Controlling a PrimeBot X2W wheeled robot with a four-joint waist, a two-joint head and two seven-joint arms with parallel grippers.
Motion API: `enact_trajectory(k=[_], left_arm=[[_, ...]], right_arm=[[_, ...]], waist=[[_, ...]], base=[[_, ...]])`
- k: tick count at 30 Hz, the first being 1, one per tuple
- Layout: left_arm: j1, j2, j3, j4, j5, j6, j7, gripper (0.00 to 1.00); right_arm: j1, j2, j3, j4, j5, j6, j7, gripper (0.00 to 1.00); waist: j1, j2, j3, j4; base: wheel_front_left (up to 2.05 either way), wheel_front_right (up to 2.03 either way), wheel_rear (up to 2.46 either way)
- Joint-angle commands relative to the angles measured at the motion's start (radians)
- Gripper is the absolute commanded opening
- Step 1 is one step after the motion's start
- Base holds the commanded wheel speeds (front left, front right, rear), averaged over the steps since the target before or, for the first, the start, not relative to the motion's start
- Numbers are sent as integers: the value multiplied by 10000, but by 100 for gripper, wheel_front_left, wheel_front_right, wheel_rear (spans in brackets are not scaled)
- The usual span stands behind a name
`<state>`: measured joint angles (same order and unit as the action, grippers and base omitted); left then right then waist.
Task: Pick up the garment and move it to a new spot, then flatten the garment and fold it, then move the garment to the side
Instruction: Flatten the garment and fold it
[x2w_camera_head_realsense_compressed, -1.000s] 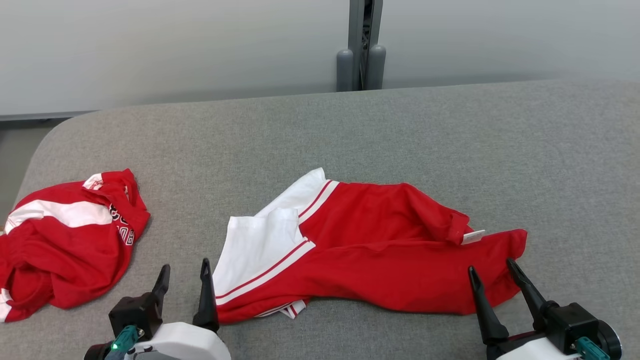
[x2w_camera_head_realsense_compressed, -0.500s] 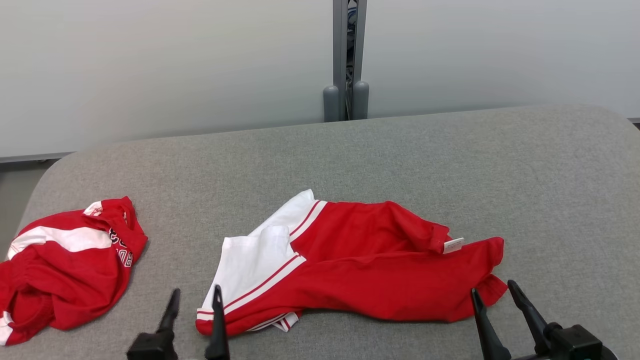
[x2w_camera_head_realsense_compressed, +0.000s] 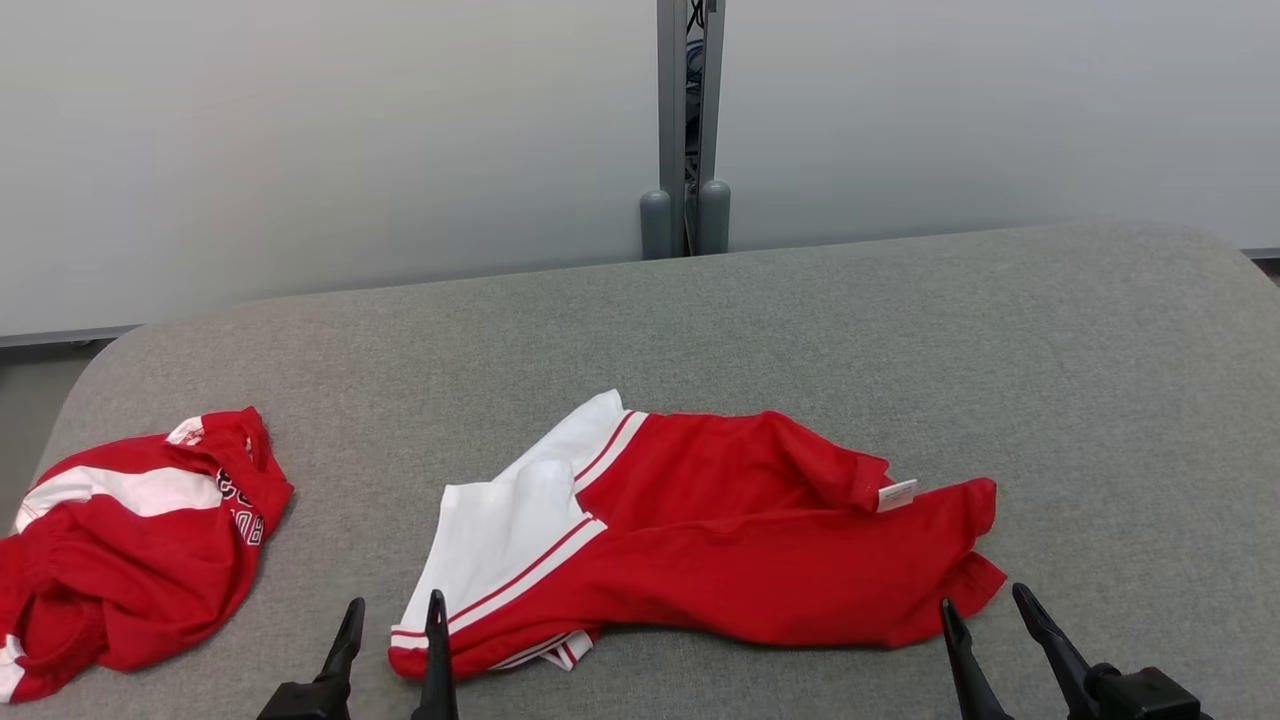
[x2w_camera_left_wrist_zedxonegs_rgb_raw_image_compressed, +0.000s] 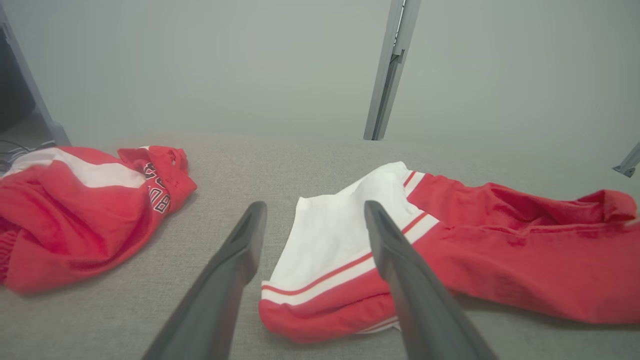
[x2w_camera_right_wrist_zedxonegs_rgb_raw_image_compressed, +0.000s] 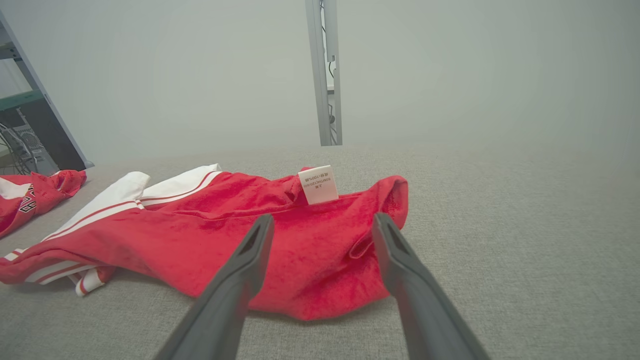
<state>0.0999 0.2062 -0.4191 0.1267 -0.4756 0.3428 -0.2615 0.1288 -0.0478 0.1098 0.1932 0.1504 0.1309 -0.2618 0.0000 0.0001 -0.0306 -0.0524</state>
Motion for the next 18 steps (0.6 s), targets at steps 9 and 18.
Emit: enact_trajectory(k=[9,18], left_arm=[[94,-314,523,278,485,-403,-46,100],[52,-495,845,403,937,-596,-46,100]], right_arm=[[-76,-54,16,67,43,-2,-50,100],[-131,-54,40,35,37,-2,-50,100]], waist=[[0,-1,104,-131],[0,-1,200,-271]], base=[[0,0,0],[0,0,0]])
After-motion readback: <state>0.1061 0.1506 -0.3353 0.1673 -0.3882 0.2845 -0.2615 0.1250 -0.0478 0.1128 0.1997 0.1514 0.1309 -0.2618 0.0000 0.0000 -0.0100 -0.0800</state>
